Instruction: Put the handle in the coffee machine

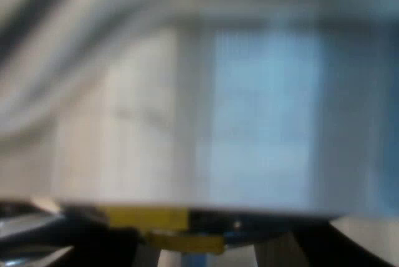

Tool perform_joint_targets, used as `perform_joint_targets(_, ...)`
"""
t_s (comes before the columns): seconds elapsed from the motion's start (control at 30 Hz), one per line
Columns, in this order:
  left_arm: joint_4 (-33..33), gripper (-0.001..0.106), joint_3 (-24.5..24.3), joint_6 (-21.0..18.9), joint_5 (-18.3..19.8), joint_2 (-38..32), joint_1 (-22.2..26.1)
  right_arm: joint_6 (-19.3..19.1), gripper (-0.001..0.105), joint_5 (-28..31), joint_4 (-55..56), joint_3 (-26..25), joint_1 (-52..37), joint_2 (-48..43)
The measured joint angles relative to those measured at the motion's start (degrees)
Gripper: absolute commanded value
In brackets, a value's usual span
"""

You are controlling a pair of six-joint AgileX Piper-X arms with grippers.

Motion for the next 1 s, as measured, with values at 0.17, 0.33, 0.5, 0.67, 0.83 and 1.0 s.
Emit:
perform_joint_targets(0.17,2.49,0.0,-1.97,0.0,-0.36,-0.01,0.0,0.0,0.038,0.09,0.0,0.0,0.0,0.0)
perform_joint_targets(0.33,2.47,0.0,-2.1,0.0,-9.91,0.23,0.0,0.0,0.038,0.09,0.0,0.0,0.0,0.0)
perform_joint_targets(0.5,2.41,0.0,-2.1,0.0,-12.66,0.98,0.0,0.0,0.038,0.09,0.0,0.0,0.0,0.0)
perform_joint_targets(0.67,0.62,0.0,-2.33,-0.4,-18.24,6.38,-0.22,0.0,0.038,0.09,0.0,0.0,0.0,0.0)
perform_joint_targets(0.83,0.16,0.0,-2.33,-0.4,-21.4,10.8,-3.07,0.0,0.038,0.09,0.0,0.0,0.0,0.0)
perform_joint_targets(1.0,-2.51,0.0,-2.23,-2.85,-25.46,14.15,-5.75,0.0,0.038,0.09,0.0,0.0,0.0,0.0)
